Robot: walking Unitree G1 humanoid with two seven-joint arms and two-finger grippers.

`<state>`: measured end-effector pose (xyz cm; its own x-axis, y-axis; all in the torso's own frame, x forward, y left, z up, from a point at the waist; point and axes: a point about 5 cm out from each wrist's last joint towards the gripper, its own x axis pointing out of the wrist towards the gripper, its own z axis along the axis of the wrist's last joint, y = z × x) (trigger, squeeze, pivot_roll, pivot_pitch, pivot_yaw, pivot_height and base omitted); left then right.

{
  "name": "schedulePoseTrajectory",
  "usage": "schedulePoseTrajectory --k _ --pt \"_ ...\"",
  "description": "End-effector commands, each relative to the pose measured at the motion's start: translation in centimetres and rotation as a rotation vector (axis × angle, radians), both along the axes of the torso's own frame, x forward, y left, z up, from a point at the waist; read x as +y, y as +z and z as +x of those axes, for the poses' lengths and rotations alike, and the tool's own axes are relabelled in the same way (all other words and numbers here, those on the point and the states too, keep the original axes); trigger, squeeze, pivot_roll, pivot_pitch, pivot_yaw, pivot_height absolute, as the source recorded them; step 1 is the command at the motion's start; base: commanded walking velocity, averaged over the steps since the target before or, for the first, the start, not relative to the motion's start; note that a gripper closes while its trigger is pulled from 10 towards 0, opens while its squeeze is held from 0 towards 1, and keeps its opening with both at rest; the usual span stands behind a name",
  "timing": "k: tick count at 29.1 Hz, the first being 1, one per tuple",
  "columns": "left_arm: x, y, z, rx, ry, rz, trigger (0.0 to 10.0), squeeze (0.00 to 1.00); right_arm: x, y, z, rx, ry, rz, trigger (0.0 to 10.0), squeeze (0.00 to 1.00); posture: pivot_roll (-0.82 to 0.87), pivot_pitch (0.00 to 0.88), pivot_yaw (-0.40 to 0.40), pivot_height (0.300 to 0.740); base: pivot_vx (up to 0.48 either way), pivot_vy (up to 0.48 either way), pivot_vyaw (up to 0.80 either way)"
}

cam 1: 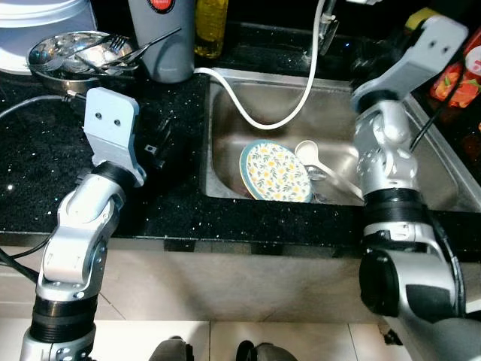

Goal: Kitchen organization

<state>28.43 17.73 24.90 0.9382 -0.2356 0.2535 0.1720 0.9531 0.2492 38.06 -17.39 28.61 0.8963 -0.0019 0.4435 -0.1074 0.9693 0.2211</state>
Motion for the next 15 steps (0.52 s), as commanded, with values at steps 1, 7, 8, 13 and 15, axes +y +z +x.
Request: schedulePoseTrajectory --k 1,7,8,13,15 --pt "0.7 -0.7 0.0 0.025 0.055 0.043 10.0 0.0 1.3 0.3 -1.0 -0.043 0.102 -0.043 10.0 0.0 0.26 0.049 -0.111 0.74 0.0 0.0 0.0" --pt "2.4 -0.6 -0.7 -0.023 0.178 0.32 10.0 0.0 4.2 -0.5 -3.5 -0.064 0.348 -0.056 10.0 0.0 0.27 0.043 -0.111 0.74 0.0 0.0 0.0" --pt "2.4 -0.6 -0.7 -0.023 0.178 0.32 10.0 0.0 4.2 -0.5 -3.5 -0.064 0.348 -0.056 10.0 0.0 0.27 0.043 -0.111 0.74 0.0 0.0 0.0" --pt "4.5 -0.3 -0.6 -0.04 0.261 0.452 10.0 0.0 6.3 -2.0 -4.6 -0.032 0.465 -0.026 10.0 0.0 0.27 0.04 -0.111 0.74 0.0 0.0 0.0" --pt "4.9 -0.4 -0.3 -0.04 0.265 0.501 10.0 0.0 6.9 -2.2 -4.8 -0.021 0.488 -0.005 10.0 0.0 0.28 0.033 -0.12 0.74 0.0 0.0 0.0"
